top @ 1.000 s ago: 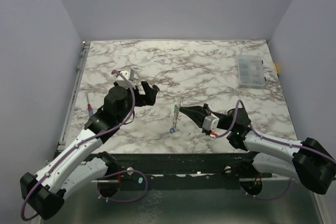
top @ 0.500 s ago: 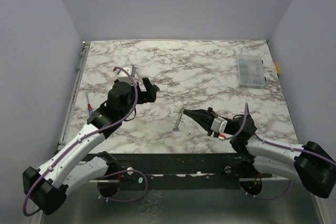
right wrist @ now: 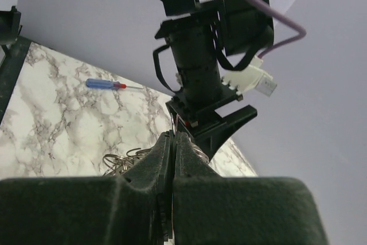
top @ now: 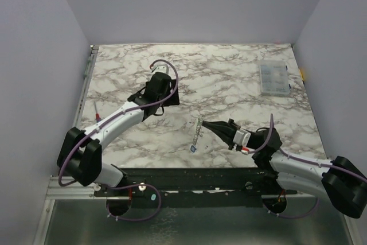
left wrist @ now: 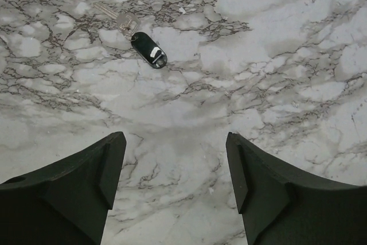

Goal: Put the keys on the keyring

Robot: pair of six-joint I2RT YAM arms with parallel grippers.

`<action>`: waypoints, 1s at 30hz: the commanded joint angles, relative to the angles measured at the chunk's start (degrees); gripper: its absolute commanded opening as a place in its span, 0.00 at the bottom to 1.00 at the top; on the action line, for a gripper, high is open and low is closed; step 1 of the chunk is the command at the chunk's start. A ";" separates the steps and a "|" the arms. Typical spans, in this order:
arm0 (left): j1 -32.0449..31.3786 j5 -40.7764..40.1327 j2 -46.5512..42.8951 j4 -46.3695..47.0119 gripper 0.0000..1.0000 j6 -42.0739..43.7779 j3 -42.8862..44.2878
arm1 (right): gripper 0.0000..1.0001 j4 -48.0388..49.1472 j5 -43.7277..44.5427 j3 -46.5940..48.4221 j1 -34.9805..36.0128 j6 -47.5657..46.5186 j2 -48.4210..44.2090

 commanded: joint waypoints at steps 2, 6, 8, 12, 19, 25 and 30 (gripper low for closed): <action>1.65 -2.51 7.99 -0.25 0.74 -3.23 5.48 | 0.01 0.29 2.69 -1.07 0.40 -0.22 -3.30; 3.07 -4.62 14.38 0.59 0.65 -4.29 8.86 | 0.01 -2.22 1.94 -0.67 0.40 -1.20 -3.72; 4.24 -4.21 17.58 1.12 0.62 -4.80 10.37 | 0.01 -2.89 2.03 -0.64 0.40 -2.19 -3.60; 5.91 -2.84 22.63 4.02 0.54 -5.15 12.22 | 0.01 -3.63 3.37 -0.56 0.40 -3.74 -3.68; 7.80 -3.35 26.39 6.47 0.52 -4.62 13.12 | 0.01 -3.17 3.82 -0.47 0.45 -3.14 -3.73; 9.09 -0.85 28.62 10.93 0.49 -6.03 12.04 | 0.01 -3.68 3.13 -0.07 0.40 -3.38 -2.72; 9.76 -0.03 30.32 12.68 0.44 -7.13 11.76 | 0.01 -4.58 2.92 0.32 0.42 -3.84 -2.32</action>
